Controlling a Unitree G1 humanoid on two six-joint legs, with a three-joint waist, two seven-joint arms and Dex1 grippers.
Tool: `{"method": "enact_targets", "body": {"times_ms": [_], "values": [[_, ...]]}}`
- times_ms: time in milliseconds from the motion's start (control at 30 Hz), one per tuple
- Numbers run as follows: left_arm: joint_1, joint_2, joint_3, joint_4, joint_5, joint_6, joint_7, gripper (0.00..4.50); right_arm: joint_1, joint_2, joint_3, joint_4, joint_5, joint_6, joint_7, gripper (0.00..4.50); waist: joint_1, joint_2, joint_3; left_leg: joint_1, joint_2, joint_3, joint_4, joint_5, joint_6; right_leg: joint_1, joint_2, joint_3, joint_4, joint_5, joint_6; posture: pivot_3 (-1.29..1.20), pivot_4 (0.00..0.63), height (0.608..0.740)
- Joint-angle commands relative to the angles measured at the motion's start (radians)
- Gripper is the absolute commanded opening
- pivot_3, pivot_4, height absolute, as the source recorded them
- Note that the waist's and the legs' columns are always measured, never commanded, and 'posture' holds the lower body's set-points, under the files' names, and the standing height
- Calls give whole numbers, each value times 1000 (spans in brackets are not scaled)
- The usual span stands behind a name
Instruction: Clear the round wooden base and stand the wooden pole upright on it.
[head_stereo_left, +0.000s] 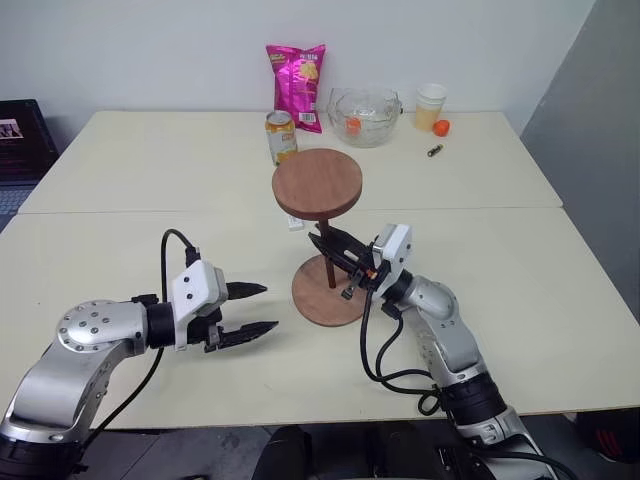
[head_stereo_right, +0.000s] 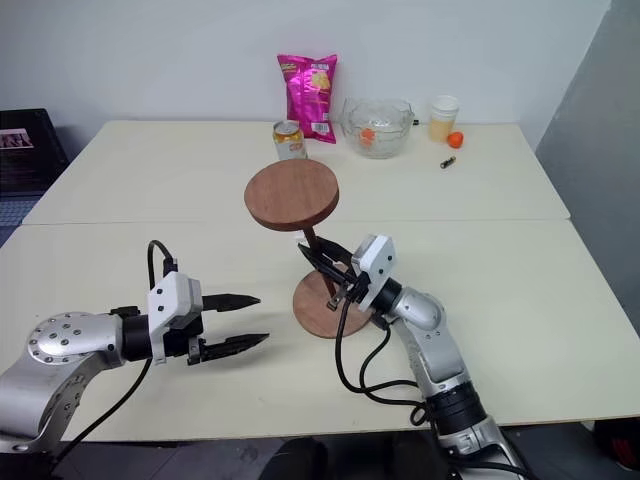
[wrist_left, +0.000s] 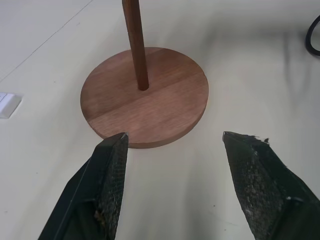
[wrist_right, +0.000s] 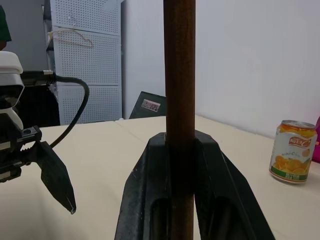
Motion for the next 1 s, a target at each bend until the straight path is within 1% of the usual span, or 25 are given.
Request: {"method": "enact_targets", "body": {"times_ms": [33,200,300,400,633,1000], "values": [[-19,1,1,-21,-7,-16,-3,3135,39,-28,24,40,-24,134,-17,235,0,0,-1,1,0,0,0,0,0,1,0,0,0,0,0,0,150,740],[-21,1,1,-22,-8,-17,-4,3135,62,-62,44,34,-44,193,-13,235,1,-1,-6,5,0,0,-1,0,0,5,0,0,-1,-1,0,0,150,740],[-20,1,1,-25,-9,-17,-3,3135,70,-73,50,30,-47,232,-22,235,1,1,-10,14,0,0,-3,-1,0,13,0,0,-2,-2,-1,0,150,740],[-25,0,-1,-23,-8,-18,-2,3135,75,-84,54,45,-53,254,-26,235,1,5,-19,14,0,0,-3,-1,0,13,0,0,-2,-2,-1,0,150,740],[-30,0,-4,-19,-4,-20,-2,3135,87,-99,60,41,-50,334,-46,235,1,4,-32,16,0,0,-3,-1,0,15,0,0,-2,-2,-1,0,150,740],[2,-1,-1,29,6,-71,-24,3135,66,-99,49,21,-15,515,-80,234,1,5,-34,19,0,-1,-4,-1,0,14,0,0,-3,-3,-3,0,150,740]]}}
